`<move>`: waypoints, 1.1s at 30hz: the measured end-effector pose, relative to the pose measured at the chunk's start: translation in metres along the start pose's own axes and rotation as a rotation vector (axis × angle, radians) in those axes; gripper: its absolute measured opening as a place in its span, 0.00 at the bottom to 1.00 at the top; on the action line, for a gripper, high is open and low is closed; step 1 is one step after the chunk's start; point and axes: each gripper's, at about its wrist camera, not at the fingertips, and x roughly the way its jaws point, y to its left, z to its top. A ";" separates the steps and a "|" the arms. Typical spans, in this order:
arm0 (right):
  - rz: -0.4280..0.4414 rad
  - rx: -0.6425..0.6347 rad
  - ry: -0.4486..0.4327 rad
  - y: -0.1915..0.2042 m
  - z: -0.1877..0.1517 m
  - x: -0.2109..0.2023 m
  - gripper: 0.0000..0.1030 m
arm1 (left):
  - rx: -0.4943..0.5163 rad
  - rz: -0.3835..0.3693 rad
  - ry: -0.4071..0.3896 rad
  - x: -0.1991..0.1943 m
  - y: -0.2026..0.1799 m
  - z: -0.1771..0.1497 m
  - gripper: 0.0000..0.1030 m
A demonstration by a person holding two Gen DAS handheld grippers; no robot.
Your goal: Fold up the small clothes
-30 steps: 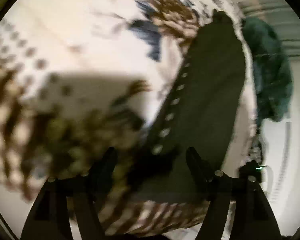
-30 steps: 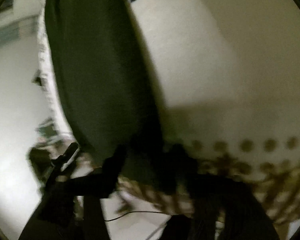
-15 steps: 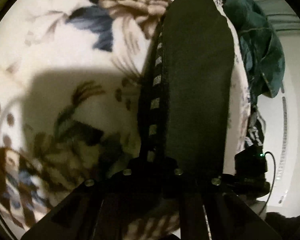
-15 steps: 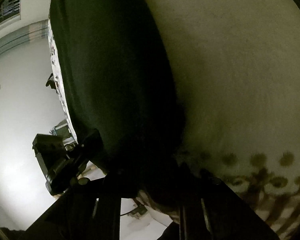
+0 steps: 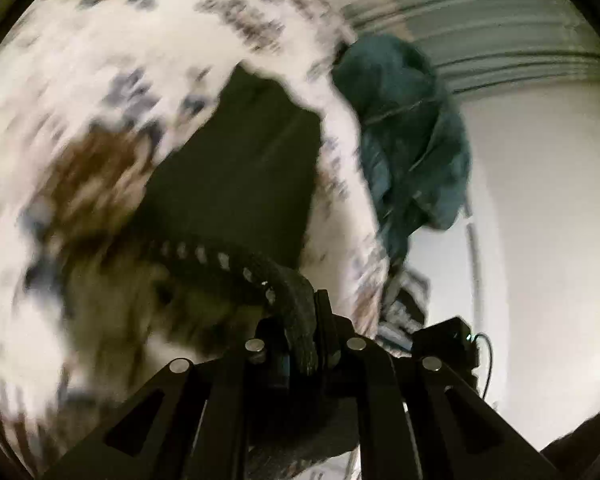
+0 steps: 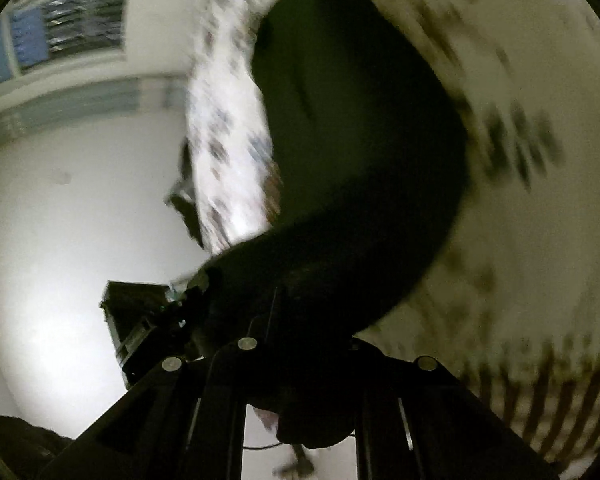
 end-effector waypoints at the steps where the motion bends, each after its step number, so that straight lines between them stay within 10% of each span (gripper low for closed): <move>1: 0.015 -0.023 -0.037 0.013 0.017 -0.004 0.11 | 0.000 -0.018 -0.012 -0.001 0.002 0.012 0.07; 13: -0.019 -0.136 -0.227 0.053 0.255 -0.011 0.11 | -0.034 0.025 -0.017 0.126 0.026 0.202 0.09; 15: -0.059 -0.111 -0.223 0.054 0.299 0.004 0.11 | -0.100 0.012 0.012 0.146 0.041 0.226 0.24; 17: -0.092 -0.041 -0.187 0.044 0.342 0.026 0.17 | -0.143 0.001 0.002 0.161 0.051 0.248 0.62; 21: -0.075 -0.023 -0.217 0.033 0.393 0.028 0.69 | -0.162 -0.026 -0.052 0.161 0.053 0.273 0.68; 24: -0.032 -0.040 -0.277 0.038 0.408 0.004 0.78 | -0.025 0.097 -0.078 0.155 0.039 0.278 0.68; 28: -0.260 -0.135 -0.249 0.039 0.404 -0.010 0.78 | 0.150 0.339 0.040 0.190 0.032 0.276 0.68; 30: -0.365 -0.163 -0.185 0.029 0.405 0.004 0.79 | 0.236 0.464 0.104 0.217 0.032 0.270 0.61; 31: -0.394 -0.168 -0.147 0.022 0.406 0.014 0.77 | 0.271 0.473 0.097 0.221 0.031 0.268 0.20; 33: -0.379 -0.189 -0.112 0.016 0.406 0.030 0.57 | 0.312 0.463 0.082 0.223 0.028 0.266 0.06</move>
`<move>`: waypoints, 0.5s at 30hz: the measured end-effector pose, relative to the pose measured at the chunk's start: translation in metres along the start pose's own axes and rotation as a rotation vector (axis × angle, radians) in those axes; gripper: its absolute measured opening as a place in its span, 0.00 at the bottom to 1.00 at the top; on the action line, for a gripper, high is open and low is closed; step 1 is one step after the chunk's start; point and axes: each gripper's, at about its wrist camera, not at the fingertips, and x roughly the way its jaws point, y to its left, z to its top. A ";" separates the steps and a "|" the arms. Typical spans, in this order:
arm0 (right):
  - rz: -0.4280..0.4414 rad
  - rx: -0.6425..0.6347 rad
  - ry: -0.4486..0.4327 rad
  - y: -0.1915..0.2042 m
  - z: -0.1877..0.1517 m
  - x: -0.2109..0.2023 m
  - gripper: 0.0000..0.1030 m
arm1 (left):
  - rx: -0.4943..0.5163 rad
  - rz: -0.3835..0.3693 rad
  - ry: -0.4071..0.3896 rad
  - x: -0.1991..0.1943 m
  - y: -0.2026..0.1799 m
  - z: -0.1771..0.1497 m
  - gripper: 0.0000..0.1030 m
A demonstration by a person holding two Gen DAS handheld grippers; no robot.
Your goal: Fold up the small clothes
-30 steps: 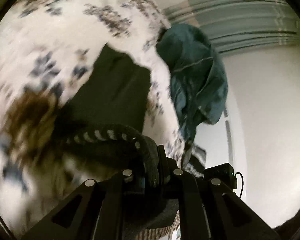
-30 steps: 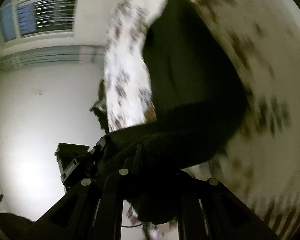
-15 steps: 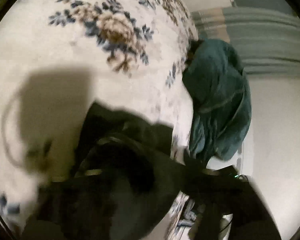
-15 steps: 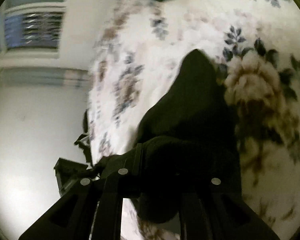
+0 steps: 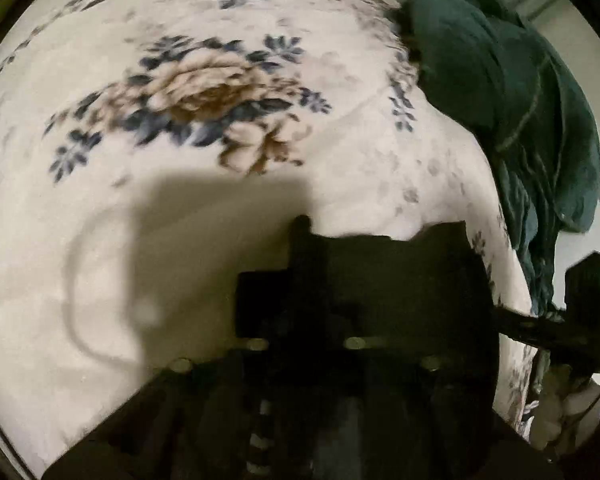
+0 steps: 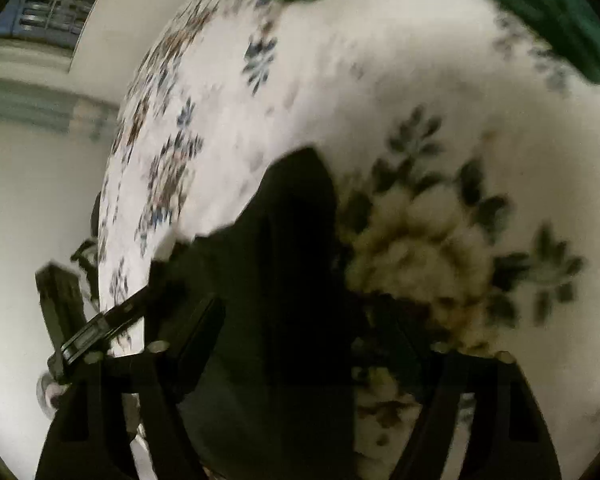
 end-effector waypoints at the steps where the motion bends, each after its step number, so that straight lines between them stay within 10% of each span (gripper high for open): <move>1: -0.008 -0.014 0.009 0.002 -0.001 0.008 0.16 | 0.007 -0.018 -0.037 -0.007 0.000 0.000 0.06; 8: -0.063 -0.005 -0.129 0.009 0.001 -0.007 0.06 | -0.049 0.010 -0.006 0.010 0.026 0.019 0.06; 15: -0.168 -0.021 -0.032 0.009 0.014 0.015 0.08 | -0.114 -0.018 0.056 -0.004 0.032 0.009 0.25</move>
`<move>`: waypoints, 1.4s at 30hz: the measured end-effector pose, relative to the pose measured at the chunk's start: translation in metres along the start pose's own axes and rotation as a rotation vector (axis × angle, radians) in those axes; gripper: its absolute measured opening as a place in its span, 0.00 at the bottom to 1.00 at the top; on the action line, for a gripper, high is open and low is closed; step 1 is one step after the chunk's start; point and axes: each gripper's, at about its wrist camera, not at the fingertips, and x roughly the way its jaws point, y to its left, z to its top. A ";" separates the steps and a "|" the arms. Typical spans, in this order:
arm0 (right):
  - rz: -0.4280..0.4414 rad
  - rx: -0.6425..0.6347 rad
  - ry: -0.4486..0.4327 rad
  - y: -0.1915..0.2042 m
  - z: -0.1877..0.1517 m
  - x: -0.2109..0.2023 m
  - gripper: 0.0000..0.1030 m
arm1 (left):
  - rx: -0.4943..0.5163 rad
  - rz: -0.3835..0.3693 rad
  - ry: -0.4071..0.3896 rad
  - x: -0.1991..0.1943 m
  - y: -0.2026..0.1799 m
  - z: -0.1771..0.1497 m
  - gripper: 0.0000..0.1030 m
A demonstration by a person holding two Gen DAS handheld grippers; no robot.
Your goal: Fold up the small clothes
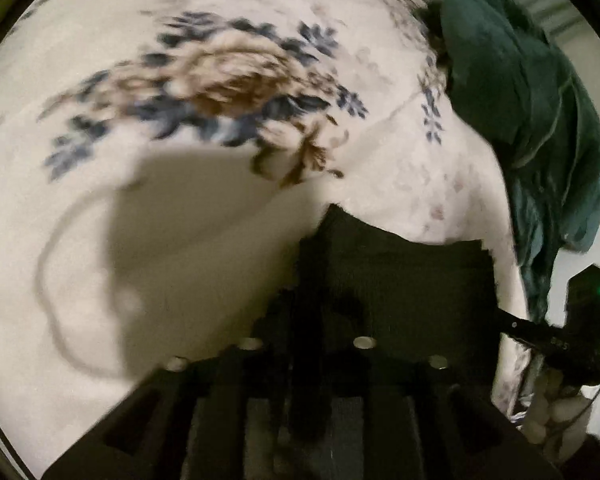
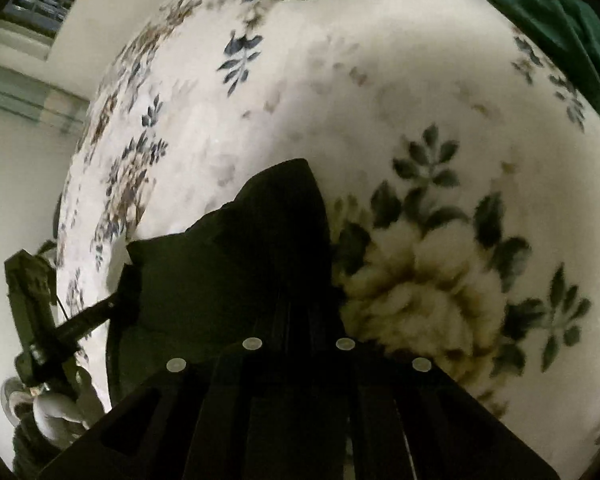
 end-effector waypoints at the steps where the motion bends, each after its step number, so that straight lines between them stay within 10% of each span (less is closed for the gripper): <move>1: 0.026 0.006 0.016 0.000 0.000 -0.005 0.11 | -0.009 -0.034 -0.018 -0.015 0.003 -0.010 0.35; 5: 0.090 -0.011 0.019 -0.004 -0.014 -0.033 0.50 | -0.041 -0.081 -0.018 -0.051 0.014 -0.063 0.64; 14: 0.095 0.092 0.109 -0.031 -0.116 -0.058 0.50 | -0.063 0.044 -0.025 -0.081 0.018 -0.197 0.63; 19: 0.110 0.174 0.139 -0.045 -0.175 -0.056 0.50 | -0.039 0.011 0.016 -0.052 0.009 -0.209 0.62; 21: 0.099 0.170 0.155 -0.046 -0.188 -0.045 0.49 | 0.004 -0.014 -0.018 -0.045 -0.001 -0.206 0.56; 24: 0.108 0.192 0.159 -0.047 -0.203 -0.028 0.34 | -0.003 -0.070 -0.033 -0.040 -0.002 -0.200 0.21; 29: 0.134 0.188 0.107 -0.046 -0.208 -0.044 0.16 | -0.275 -0.394 -0.061 -0.056 0.047 -0.202 0.16; 32: 0.130 0.172 0.107 -0.053 -0.209 -0.045 0.10 | -0.265 -0.263 0.003 -0.033 0.069 -0.201 0.16; 36: 0.025 0.069 0.155 -0.041 -0.208 -0.029 0.09 | -0.262 -0.247 0.034 -0.043 0.064 -0.198 0.25; 39: 0.079 0.097 0.196 -0.043 -0.199 -0.037 0.16 | -0.232 -0.160 -0.013 -0.067 0.045 -0.213 0.66; 40: 0.104 0.100 0.192 -0.046 -0.197 -0.042 0.30 | -0.233 -0.157 -0.033 -0.072 0.041 -0.219 0.83; 42: 0.137 0.091 0.156 -0.051 -0.189 -0.055 0.57 | -0.263 -0.173 -0.032 -0.070 0.028 -0.243 0.85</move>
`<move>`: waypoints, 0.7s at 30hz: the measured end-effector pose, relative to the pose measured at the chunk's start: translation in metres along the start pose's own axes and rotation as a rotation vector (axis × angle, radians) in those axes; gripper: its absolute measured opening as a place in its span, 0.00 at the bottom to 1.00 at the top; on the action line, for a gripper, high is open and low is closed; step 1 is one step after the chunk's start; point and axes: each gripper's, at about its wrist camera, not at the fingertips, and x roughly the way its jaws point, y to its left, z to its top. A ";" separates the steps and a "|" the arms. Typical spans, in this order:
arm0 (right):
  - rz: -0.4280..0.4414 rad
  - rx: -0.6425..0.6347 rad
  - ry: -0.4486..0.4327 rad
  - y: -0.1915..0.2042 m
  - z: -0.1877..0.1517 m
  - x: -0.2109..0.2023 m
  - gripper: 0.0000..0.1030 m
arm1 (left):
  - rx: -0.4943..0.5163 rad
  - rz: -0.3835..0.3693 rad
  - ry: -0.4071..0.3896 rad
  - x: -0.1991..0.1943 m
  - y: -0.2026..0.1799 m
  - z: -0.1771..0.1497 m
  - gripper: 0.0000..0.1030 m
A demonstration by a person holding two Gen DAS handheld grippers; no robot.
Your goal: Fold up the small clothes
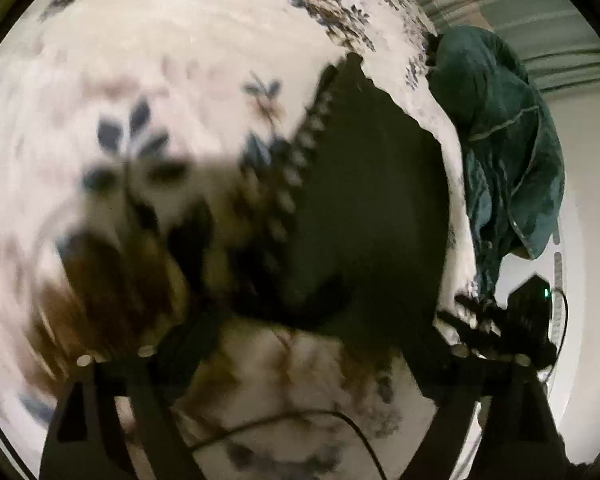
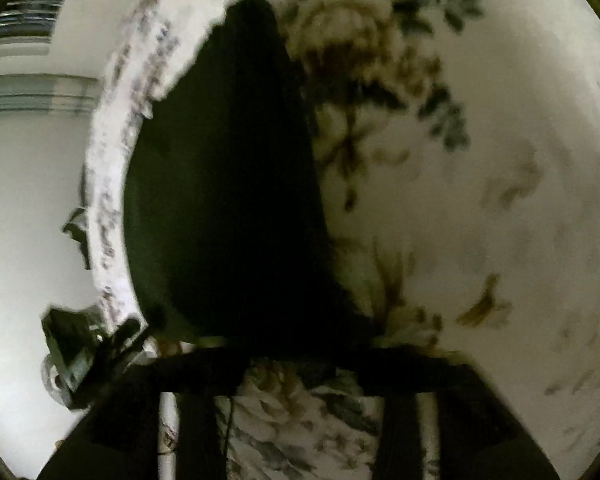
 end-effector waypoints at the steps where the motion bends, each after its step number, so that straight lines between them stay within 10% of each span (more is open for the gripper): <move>1: 0.009 -0.018 -0.018 -0.001 0.004 -0.006 0.64 | -0.020 -0.013 0.016 0.007 0.000 -0.008 0.85; 5: 0.067 -0.051 0.023 -0.008 0.042 0.003 0.76 | -0.136 -0.082 0.020 0.061 -0.005 -0.029 0.85; 15: 0.264 -0.030 0.103 -0.020 0.163 0.073 0.94 | -0.439 -0.208 -0.282 0.093 -0.003 -0.007 0.86; 17: 0.287 -0.052 0.089 -0.012 0.169 0.077 0.94 | -0.471 -0.213 -0.321 0.090 0.003 -0.008 0.65; 18: 0.285 -0.063 0.077 -0.008 0.169 0.078 0.91 | -0.471 -0.215 -0.326 0.087 0.006 -0.008 0.47; 20: 0.247 -0.082 0.088 -0.002 0.168 0.083 0.36 | -0.453 -0.237 -0.325 0.085 0.010 -0.005 0.35; 21: 0.234 -0.075 0.086 -0.002 0.165 0.084 0.36 | -0.443 -0.251 -0.321 0.083 0.011 -0.003 0.32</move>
